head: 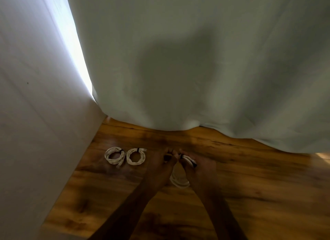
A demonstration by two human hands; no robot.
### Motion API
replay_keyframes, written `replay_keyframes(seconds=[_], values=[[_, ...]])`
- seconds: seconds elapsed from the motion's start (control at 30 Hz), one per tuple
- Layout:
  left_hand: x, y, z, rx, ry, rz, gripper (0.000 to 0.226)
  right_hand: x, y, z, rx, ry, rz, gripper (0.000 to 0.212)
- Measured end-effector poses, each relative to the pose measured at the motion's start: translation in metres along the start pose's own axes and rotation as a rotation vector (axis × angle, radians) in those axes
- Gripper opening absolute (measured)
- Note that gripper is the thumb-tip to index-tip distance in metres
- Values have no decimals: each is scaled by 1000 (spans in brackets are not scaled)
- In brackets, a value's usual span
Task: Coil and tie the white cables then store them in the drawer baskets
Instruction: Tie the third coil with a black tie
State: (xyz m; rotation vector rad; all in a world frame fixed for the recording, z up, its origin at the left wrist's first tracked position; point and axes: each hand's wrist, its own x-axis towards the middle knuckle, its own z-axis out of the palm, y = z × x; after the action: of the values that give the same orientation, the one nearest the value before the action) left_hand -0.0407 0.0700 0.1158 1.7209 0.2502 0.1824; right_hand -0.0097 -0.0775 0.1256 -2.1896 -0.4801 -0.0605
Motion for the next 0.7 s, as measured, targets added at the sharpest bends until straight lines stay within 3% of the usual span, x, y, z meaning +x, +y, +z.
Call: replay_keyframes(seconds=[0.17, 0.5, 0.7], values=[[1, 3, 0, -26, 19, -6, 5, 1, -1, -2, -22, -7, 24, 43], [3, 0, -20, -91, 65, -43, 4, 4, 7, 16, -24, -23, 18, 25], [8, -23, -50, -100, 82, -215, 14, 8, 7, 39, 3, -46, 28, 25]])
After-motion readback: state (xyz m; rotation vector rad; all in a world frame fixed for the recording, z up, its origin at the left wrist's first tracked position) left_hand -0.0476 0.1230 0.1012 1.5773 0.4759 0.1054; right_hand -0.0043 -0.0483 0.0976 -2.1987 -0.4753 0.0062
